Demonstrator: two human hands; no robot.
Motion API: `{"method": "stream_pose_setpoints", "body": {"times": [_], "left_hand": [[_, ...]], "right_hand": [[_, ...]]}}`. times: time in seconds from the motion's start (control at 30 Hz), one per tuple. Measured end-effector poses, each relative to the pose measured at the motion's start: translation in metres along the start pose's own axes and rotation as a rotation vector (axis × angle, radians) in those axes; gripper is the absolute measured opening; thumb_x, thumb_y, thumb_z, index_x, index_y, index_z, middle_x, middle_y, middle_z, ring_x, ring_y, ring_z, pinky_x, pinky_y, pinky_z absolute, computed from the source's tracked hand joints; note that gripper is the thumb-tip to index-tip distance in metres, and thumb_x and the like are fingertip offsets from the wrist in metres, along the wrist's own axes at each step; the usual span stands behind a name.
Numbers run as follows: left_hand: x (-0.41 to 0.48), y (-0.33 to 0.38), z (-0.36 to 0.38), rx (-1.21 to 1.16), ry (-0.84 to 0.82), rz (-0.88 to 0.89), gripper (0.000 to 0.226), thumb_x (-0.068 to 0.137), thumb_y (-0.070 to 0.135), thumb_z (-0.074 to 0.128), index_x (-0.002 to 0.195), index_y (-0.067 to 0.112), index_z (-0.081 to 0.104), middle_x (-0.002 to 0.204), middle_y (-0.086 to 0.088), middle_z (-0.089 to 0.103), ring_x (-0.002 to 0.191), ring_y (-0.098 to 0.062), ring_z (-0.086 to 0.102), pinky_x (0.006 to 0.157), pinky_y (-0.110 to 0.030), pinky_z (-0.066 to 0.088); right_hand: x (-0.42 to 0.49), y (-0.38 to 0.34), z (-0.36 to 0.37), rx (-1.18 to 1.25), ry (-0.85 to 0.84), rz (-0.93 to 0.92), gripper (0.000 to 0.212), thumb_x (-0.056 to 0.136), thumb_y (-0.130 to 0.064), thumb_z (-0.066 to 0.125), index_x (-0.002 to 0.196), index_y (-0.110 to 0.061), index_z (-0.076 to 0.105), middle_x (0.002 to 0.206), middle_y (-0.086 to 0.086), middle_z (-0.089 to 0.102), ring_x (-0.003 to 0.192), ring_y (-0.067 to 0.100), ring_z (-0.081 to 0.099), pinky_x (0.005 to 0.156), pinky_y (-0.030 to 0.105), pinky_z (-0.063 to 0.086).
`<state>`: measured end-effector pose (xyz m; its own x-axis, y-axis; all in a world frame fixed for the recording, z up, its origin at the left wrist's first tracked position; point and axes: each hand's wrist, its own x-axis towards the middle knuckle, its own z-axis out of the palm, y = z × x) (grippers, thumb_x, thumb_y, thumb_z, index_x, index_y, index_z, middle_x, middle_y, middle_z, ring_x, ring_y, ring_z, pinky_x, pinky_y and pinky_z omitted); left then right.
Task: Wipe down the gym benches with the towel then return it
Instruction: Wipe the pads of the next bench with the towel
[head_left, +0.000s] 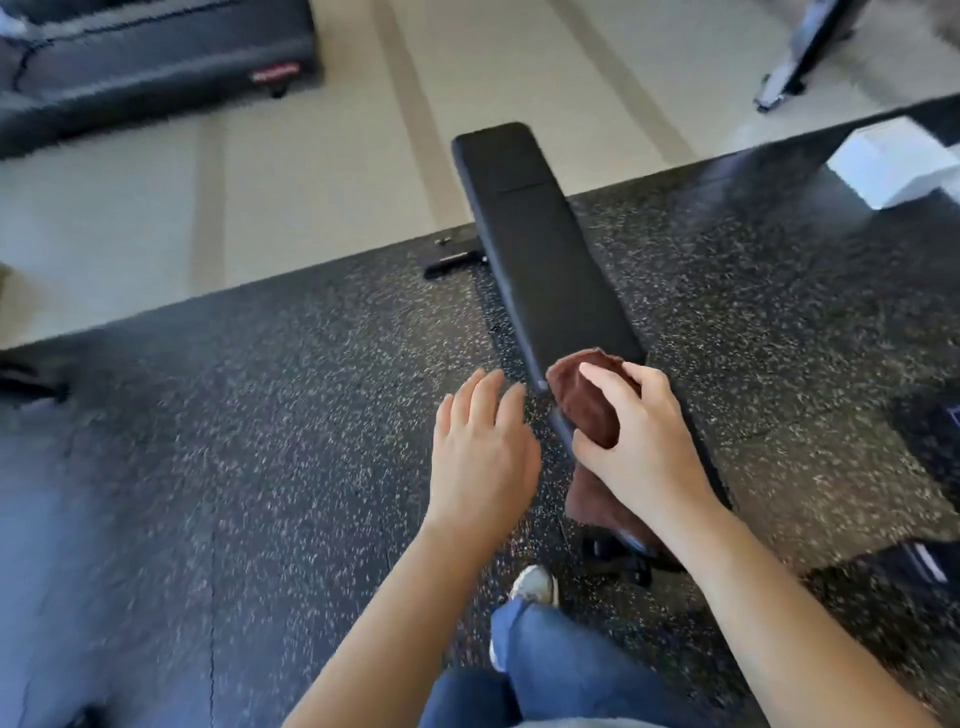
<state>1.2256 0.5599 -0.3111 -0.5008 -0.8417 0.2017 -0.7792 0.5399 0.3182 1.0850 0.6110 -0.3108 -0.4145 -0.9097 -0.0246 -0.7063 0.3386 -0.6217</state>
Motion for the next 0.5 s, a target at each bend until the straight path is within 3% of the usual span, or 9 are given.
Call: {"method": "stream_pose_setpoints", "body": {"times": [0.3, 0.5], "left_hand": [[0.077, 0.015, 0.028, -0.075, -0.142, 0.376, 0.036, 0.069, 0.004, 0.073, 0.104, -0.002, 0.066, 0.113, -0.021, 0.063, 0.108, -0.039, 0.058, 0.087, -0.051, 0.047], [0.106, 0.031, 0.065, -0.173, -0.258, 0.682, 0.036, 0.069, 0.003, 0.074, 0.103, -0.003, 0.066, 0.11, -0.021, 0.064, 0.109, -0.038, 0.058, 0.086, -0.053, 0.049]], "right_hand": [[0.014, 0.024, -0.02, -0.034, 0.244, 0.34, 0.054, 0.073, -0.018, 0.071, 0.122, -0.025, 0.048, 0.13, 0.007, 0.038, 0.119, 0.03, 0.041, 0.093, 0.036, 0.039], [-0.005, 0.039, -0.004, 0.002, 0.431, 0.662, 0.053, 0.074, -0.018, 0.072, 0.122, -0.023, 0.05, 0.131, 0.011, 0.038, 0.122, 0.03, 0.039, 0.099, 0.038, 0.037]]}}
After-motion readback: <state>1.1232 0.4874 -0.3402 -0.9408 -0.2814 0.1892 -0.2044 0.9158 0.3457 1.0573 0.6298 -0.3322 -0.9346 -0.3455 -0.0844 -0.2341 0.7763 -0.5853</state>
